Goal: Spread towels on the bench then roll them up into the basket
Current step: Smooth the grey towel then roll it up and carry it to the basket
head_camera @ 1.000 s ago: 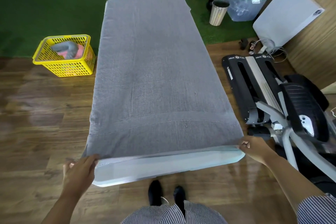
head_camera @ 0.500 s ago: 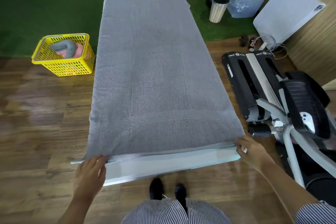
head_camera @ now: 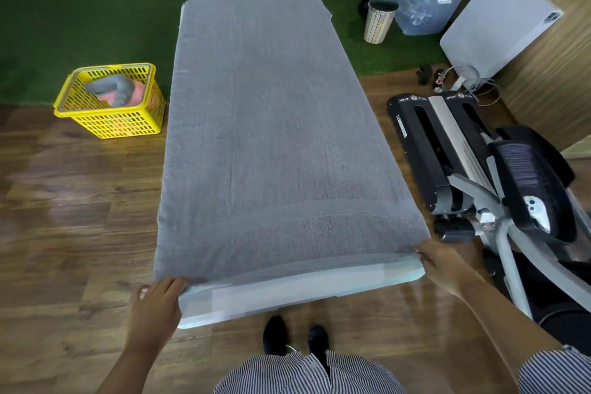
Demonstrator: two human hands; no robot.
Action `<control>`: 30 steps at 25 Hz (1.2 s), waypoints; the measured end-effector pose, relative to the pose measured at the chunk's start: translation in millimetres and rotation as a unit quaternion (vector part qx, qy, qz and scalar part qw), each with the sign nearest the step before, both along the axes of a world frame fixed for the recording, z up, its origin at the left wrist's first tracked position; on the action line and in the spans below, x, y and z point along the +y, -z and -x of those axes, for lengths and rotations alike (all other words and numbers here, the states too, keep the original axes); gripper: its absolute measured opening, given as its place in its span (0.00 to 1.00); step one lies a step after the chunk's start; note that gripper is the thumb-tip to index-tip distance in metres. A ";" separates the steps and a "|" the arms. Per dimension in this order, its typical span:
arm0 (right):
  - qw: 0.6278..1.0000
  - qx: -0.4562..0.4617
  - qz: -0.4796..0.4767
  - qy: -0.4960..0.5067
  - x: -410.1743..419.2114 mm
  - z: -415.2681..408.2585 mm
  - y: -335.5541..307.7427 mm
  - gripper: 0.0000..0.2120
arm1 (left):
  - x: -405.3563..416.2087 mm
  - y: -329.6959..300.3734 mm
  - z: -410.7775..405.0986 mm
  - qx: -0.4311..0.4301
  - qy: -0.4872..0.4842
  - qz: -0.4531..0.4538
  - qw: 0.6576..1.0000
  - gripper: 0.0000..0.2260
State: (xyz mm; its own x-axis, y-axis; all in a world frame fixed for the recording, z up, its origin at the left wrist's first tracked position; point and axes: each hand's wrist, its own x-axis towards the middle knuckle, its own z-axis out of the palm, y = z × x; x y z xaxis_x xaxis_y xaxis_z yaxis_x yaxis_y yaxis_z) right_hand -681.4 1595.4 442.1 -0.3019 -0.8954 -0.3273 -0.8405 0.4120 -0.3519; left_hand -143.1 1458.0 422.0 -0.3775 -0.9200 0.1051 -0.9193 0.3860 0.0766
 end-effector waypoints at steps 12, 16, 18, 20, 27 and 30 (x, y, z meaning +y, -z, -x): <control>0.990 0.062 0.123 -0.013 -4.7 -11.7 11.6 0.09 | 3.8 3.4 9.2 0.026 -0.075 0.053 0.995 0.14; 0.991 0.064 0.119 -0.022 -4.8 -17.3 10.5 0.10 | 5.2 8.6 7.9 0.082 -0.071 0.071 0.992 0.15; 0.994 0.050 0.101 0.008 -1.2 -17.2 8.6 0.09 | 7.0 8.2 5.7 0.107 -0.060 0.069 0.990 0.15; 0.996 0.049 0.076 0.024 1.5 -17.0 8.8 0.13 | 8.9 5.0 3.6 0.104 -0.060 0.070 0.990 0.16; 0.998 0.048 0.038 0.020 -1.3 -14.0 12.6 0.13 | 7.4 -3.8 1.1 0.070 -0.128 0.033 0.989 0.19; 0.997 0.056 0.036 0.030 -3.7 -13.9 11.6 0.10 | 4.1 -3.6 -2.4 0.055 -0.099 0.067 0.991 0.17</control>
State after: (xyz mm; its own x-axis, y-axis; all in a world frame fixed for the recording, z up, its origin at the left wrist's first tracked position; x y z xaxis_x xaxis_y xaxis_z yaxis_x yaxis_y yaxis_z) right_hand -667.4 1591.7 430.5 -0.3876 -0.8944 -0.2234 -0.8505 0.4404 -0.2875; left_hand -140.6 1462.0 425.7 -0.1713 -0.9496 0.2624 -0.9669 0.2131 0.1402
